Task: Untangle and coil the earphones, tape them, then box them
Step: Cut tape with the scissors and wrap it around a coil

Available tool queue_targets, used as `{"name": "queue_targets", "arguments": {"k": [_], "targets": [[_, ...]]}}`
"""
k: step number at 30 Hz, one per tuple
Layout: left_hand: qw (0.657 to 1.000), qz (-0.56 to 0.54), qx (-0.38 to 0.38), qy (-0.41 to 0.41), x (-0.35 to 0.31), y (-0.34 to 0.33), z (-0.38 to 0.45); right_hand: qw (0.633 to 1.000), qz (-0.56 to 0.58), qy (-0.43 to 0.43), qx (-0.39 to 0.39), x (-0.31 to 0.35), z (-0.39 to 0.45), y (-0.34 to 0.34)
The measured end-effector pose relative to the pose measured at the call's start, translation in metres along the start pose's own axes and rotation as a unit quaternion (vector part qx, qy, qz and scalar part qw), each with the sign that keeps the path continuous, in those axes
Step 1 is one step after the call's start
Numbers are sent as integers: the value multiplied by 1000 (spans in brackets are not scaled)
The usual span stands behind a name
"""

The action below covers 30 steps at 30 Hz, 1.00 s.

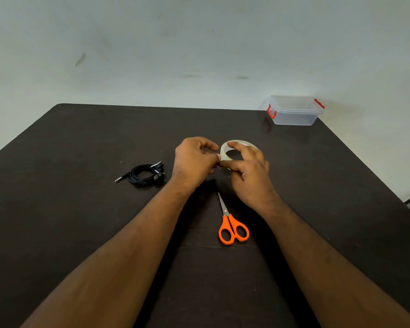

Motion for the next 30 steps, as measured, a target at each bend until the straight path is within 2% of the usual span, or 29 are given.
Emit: {"name": "queue_targets", "arguments": {"k": [5, 8, 12, 13, 14, 17, 19, 21, 27, 30], "targets": [[996, 51, 10, -73, -6, -1, -1, 1000, -15, 23, -16, -2, 1, -1], [993, 57, 8, -104, -10, -3, -3, 997, 46, 24, -53, -2, 3, 6], [993, 48, 4, -106, -10, -3, -4, 976, 121, -29, -177, -5, 5, 27], [994, 41, 3, -100, -10, -2, -4, 974, 123, -40, -188, -10, 6, 30], [995, 31, 3, -92, -9, 0, -4, 978, 116, -48, -168, -14, 7, 32], [994, 31, 7, -104, -10, 4, -3, 998, 38, -47, -2, -23, 9, 19], [988, 64, 16, -136, -12, 6, -3, 997, -25, -42, 56, -28, 10, 13], [978, 118, 32, -168, -12, 8, -1, 995, -47, -48, 77, -33, 13, 11], [947, 207, 97, -226, -10, 6, 2, 994, 21, -69, 77, -43, 14, 23], [934, 213, 52, -281, -14, 15, 6, 994, 20, -84, 63, -56, 15, 33]]}}
Point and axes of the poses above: each hand's wrist, its own z-axis towards the middle knuckle, its own y-axis out of the back of the hand, x = y × z, the point moved 5 cm from there along z, towards the middle knuckle, and after that the axes turned 12 degrees about -x, right-handed, at the moved point
